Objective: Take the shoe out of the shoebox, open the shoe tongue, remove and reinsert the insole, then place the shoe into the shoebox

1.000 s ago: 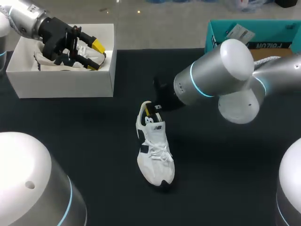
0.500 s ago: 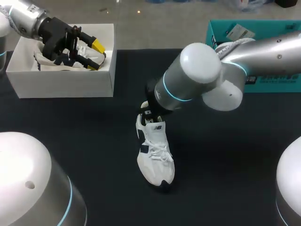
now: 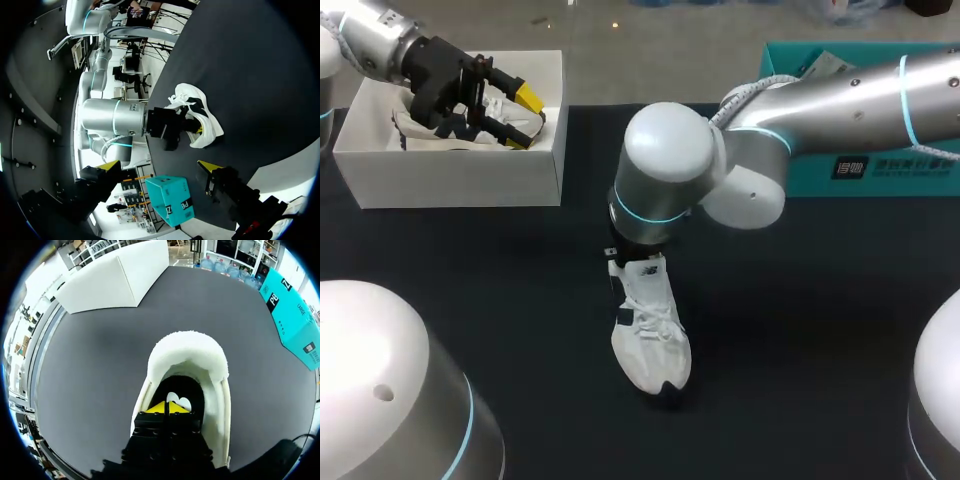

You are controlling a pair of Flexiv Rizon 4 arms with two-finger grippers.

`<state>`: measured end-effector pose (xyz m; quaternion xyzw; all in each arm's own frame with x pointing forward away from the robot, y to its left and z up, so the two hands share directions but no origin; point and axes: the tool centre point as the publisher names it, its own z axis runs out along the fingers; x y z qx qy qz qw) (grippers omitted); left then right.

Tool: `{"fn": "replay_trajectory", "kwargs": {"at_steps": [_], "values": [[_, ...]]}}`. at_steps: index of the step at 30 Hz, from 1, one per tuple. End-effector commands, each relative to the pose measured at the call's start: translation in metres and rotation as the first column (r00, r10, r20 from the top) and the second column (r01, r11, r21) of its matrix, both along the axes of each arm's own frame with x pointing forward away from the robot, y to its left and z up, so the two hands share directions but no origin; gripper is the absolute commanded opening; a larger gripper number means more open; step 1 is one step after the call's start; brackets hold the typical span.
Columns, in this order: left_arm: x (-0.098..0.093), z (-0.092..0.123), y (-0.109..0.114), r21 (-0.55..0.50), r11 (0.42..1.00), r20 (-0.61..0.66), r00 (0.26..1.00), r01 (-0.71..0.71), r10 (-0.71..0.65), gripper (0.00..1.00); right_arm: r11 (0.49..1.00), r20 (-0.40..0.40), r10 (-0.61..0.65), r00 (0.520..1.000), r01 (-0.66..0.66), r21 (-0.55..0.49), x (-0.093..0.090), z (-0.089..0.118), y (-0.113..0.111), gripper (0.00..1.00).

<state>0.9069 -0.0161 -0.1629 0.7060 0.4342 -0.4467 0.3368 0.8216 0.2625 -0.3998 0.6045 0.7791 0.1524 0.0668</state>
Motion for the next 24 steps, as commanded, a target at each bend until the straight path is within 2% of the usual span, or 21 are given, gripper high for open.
{"fn": "replay_trajectory", "kwargs": {"at_steps": [1,6,10,16,24], "values": [[0.0,0.0,0.001,0.003,1.0,0.001,1.0,0.002,-0.002,1.0,1.0,0.023,-0.003,1.0,0.002,0.03,0.001,0.005,-0.005,0.0],[0.0,0.0,0.001,0.003,1.0,0.001,1.0,0.002,-0.002,1.0,1.0,0.076,-0.012,0.997,0.012,0.011,0.001,0.03,-0.008,0.0],[0.0,0.0,0.001,0.003,1.0,0.001,1.0,0.002,-0.002,1.0,0.999,0.09,-0.009,0.996,0.013,-0.042,0.005,0.038,-0.009,0.0],[0.0,0.0,0.001,0.003,1.0,0.001,1.0,0.002,-0.002,1.0,0.996,0.038,-0.067,0.997,0.069,-0.064,0.012,0.02,-0.005,0.0],[0.0,0.0,0.001,0.003,1.0,0.001,1.0,0.002,-0.002,1.0,0.992,-0.036,-0.11,0.993,0.107,-0.072,0.009,-0.01,-0.004,0.0]]}}
